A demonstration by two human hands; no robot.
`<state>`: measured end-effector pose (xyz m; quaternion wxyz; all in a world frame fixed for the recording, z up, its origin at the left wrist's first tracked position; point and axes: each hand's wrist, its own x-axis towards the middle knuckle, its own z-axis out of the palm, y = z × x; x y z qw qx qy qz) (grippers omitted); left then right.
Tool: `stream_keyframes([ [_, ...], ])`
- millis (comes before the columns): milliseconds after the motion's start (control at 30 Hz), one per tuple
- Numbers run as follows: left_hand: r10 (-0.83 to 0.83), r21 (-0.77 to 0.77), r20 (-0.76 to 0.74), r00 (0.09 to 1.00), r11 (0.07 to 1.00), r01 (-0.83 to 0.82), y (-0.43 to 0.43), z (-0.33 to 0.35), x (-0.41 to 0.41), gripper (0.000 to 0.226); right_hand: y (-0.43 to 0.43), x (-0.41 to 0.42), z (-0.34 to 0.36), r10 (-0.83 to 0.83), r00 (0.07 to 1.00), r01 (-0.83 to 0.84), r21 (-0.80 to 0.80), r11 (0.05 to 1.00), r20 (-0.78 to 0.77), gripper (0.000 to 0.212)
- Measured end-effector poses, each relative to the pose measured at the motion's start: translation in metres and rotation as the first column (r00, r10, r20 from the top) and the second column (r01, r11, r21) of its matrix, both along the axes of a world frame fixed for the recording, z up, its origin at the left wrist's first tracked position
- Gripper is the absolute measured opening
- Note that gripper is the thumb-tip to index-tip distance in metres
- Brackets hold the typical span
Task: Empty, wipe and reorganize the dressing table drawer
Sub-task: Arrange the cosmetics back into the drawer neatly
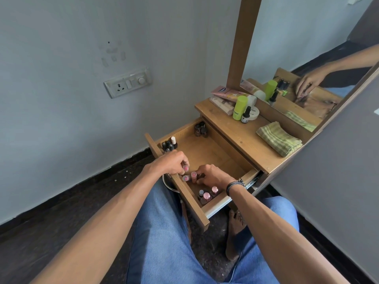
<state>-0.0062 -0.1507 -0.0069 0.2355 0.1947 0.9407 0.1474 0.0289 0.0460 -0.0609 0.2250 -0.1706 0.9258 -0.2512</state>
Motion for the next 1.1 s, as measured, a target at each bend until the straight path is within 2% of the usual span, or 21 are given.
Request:
stream_keyframes([
  [267,-0.033,-0.035,0.018,0.999,0.999,0.034,-0.002,0.005,-0.001,0.019,-0.009,-0.002,-0.001,0.04,0.999,-0.04,-0.041,0.998,-0.005,0.024],
  [833,0.06,-0.069,0.16,0.985,0.996,-0.049,-0.004,0.014,-0.004,0.039,-0.013,-0.004,-0.011,0.066,0.998,-0.068,-0.093,0.993,-0.016,0.033],
  [967,0.035,-0.121,0.115,0.993,0.992,-0.021,-0.003,0.012,-0.003,0.039,-0.012,-0.004,-0.012,0.08,0.996,-0.082,-0.104,0.991,-0.027,0.034],
  [1100,0.009,-0.168,0.076,0.997,0.986,0.004,-0.003,0.01,-0.002,0.05,-0.012,-0.005,-0.014,0.083,0.996,-0.086,-0.12,0.989,-0.026,0.029],
])
